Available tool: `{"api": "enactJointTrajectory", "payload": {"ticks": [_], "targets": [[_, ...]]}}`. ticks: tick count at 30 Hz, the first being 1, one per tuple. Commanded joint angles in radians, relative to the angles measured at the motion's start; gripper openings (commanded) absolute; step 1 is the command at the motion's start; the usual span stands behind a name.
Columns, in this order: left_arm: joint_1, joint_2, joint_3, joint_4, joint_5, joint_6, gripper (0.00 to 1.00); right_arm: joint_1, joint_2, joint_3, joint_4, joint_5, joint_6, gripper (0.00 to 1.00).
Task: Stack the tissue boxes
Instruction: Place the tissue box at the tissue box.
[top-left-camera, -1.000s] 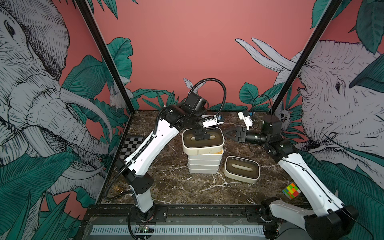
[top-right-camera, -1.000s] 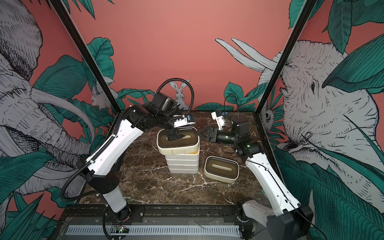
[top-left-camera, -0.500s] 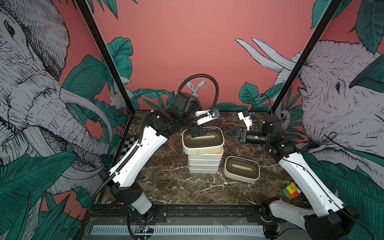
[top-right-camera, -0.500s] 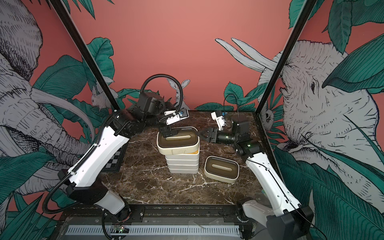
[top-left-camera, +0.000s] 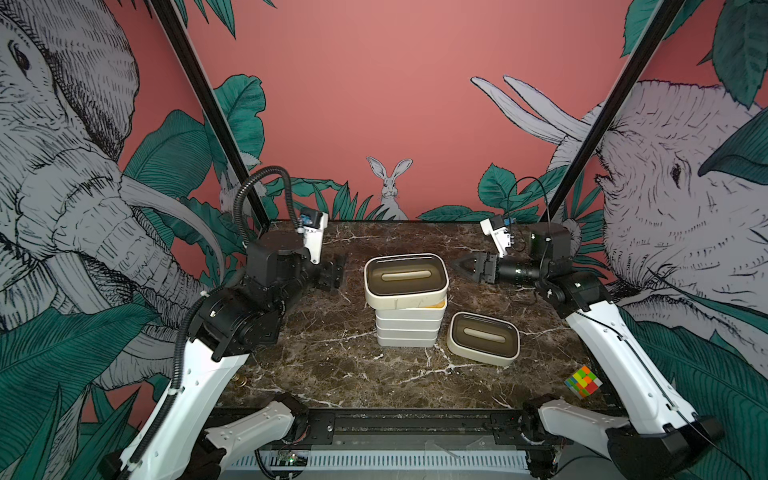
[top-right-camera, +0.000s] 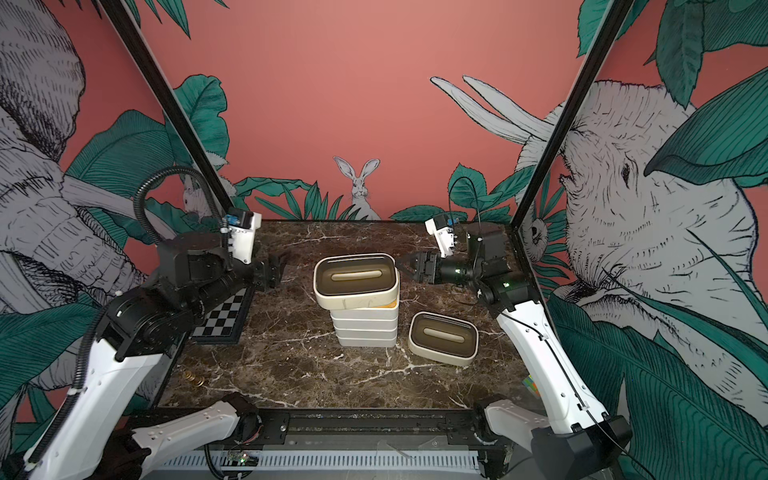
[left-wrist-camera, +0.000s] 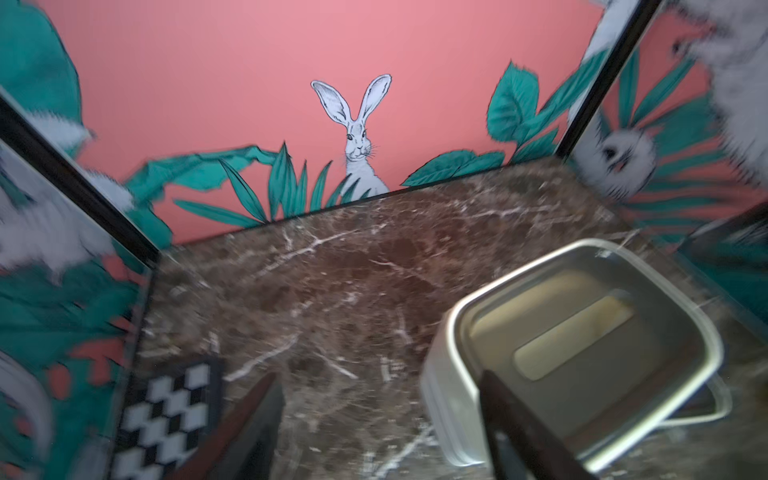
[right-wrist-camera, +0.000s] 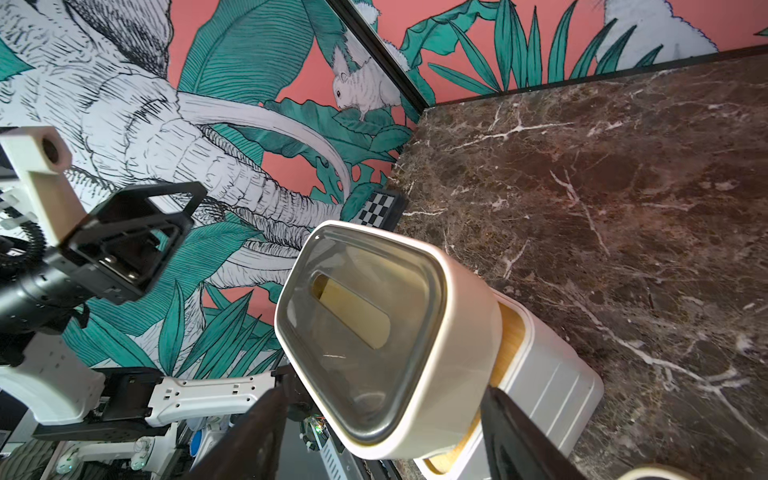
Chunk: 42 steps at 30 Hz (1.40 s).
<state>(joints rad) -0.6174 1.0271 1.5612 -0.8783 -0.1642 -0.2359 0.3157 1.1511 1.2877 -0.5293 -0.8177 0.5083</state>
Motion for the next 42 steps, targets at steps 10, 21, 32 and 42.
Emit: {"api": "enactJointTrajectory", "payload": {"ticks": [10, 21, 32, 42], "targets": [[0.004, 0.104, -0.101, -0.002, 0.249, -0.391, 0.21, 0.009, 0.007, 0.006, 0.000, 0.009, -0.004, 0.71], [0.004, 0.106, -0.094, -0.067, 0.223, -0.375, 0.27, 0.054, 0.045, -0.001, 0.054, -0.049, 0.020, 0.71], [0.004, 0.108, -0.134, 0.020, 0.279, -0.369, 0.32, 0.067, 0.051, -0.019, 0.063, -0.063, 0.029, 0.71], [0.004, 0.123, -0.137, 0.050, 0.300, -0.357, 0.33, 0.076, 0.045, -0.031, 0.058, -0.079, 0.030, 0.72]]}}
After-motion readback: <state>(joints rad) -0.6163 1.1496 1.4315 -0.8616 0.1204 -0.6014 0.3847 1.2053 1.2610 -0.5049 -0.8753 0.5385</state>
